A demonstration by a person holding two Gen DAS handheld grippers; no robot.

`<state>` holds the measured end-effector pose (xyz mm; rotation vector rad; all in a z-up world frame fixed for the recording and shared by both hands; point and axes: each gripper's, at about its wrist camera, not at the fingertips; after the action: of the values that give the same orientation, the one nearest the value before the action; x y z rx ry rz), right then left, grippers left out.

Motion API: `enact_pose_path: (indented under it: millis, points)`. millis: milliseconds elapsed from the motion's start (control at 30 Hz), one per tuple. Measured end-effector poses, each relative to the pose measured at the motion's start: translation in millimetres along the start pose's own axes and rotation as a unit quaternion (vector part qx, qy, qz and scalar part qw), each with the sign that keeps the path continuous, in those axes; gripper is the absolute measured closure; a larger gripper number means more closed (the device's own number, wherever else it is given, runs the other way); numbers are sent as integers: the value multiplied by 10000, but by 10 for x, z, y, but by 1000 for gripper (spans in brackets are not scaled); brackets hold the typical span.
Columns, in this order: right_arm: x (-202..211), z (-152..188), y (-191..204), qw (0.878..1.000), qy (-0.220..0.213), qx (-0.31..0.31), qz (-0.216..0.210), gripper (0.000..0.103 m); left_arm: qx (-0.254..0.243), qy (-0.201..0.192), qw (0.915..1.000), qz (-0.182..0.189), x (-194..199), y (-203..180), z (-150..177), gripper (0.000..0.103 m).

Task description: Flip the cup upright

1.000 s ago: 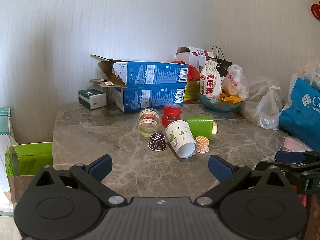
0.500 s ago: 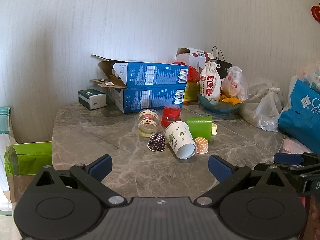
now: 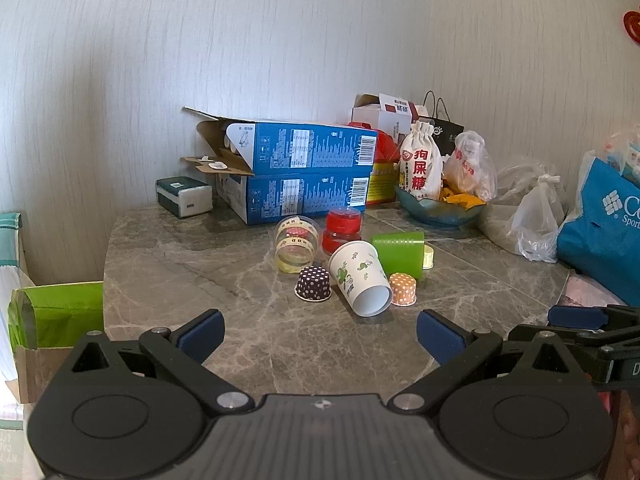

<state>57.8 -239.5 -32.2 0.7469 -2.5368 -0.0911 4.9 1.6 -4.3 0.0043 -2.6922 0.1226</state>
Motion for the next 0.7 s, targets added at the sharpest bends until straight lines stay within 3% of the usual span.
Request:
enact_pose_path:
  millis: [700]
  points:
    - [-23, -2, -2, 10000, 14, -13, -2, 1, 62, 19, 10000, 10, -51, 18, 27, 0]
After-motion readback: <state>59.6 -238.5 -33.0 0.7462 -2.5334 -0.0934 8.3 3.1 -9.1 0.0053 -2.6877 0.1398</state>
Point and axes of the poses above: each gripper's, at about its wrist camera, not at the fingertips, and x roughly against the way its jaws point, y to its left, z to its underside, and after that the axes turned 1 degree about z, right-handed
